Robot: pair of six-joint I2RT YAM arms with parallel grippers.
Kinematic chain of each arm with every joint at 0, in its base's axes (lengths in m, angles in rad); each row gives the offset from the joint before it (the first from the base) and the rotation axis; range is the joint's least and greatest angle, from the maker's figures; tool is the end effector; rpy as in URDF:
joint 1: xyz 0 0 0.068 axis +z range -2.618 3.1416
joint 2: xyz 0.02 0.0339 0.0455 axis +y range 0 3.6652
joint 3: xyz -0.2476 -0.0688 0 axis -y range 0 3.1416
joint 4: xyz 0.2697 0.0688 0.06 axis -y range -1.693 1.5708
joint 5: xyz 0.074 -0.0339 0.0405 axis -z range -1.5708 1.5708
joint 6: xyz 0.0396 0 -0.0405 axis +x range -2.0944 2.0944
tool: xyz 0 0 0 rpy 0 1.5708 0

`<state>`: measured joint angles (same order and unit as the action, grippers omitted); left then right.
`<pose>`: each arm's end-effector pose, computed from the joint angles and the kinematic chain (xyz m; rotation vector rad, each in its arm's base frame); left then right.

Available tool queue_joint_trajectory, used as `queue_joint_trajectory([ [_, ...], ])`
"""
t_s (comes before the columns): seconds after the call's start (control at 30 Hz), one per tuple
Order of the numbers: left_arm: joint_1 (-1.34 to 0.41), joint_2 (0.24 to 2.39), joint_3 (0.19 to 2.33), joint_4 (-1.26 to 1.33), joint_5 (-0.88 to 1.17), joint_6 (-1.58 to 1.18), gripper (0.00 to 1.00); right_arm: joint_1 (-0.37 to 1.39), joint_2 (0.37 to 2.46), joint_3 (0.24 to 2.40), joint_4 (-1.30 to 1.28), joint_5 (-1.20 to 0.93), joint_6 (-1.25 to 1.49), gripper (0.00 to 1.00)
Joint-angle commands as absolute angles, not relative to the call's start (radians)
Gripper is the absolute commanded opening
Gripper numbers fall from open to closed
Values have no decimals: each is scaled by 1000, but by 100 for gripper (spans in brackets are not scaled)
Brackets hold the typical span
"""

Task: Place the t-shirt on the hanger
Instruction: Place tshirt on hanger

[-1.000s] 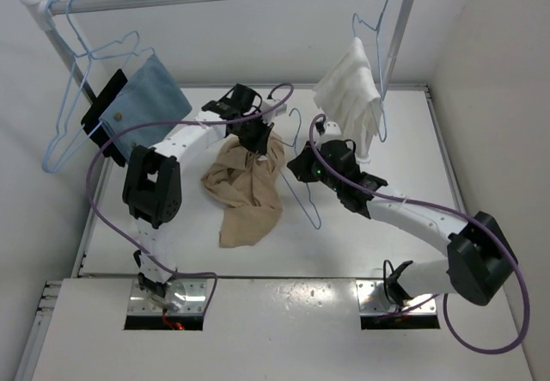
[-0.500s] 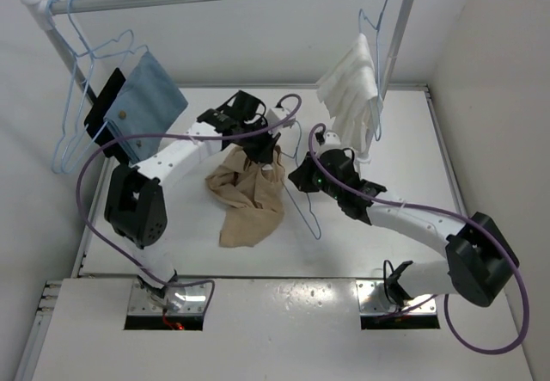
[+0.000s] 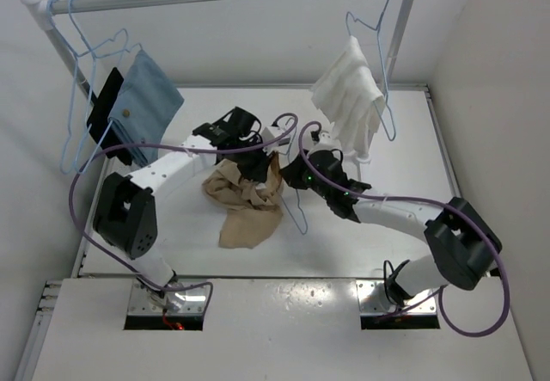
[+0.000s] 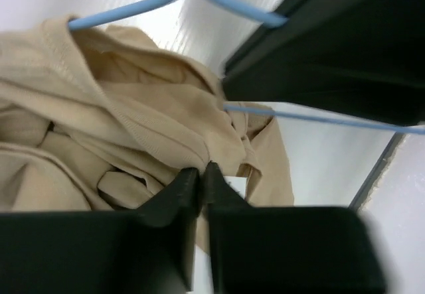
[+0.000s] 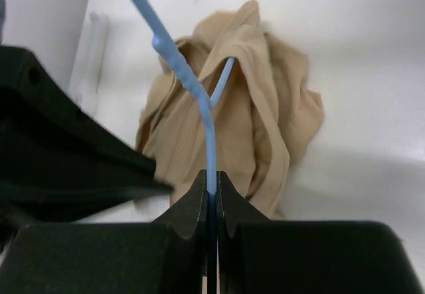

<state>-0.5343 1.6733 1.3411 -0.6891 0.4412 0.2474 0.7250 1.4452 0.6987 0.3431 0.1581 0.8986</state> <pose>0.3160 -0.2066 0.2349 1.1343 2.3244 -0.6769 0.2524 0.2153 0.1756 0.2886 2.0621 0.8830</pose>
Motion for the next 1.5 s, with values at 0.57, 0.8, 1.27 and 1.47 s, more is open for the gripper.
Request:
queue_joint_trajectory([
  [0.57,-318,1483,1359,-640,418,525,70,801,1709,712,931,203,680,0],
  [0.8,-276,1578,1368,-649,668,1013,100,781,1729,546,1216,71,595,0],
  [1.27,-261,1893,1549,-586,727,1358,92,772,1738,506,1344,-80,558,0],
  [1.47,-252,2000,1681,-875,713,1610,71,762,1738,535,1330,-120,558,0],
])
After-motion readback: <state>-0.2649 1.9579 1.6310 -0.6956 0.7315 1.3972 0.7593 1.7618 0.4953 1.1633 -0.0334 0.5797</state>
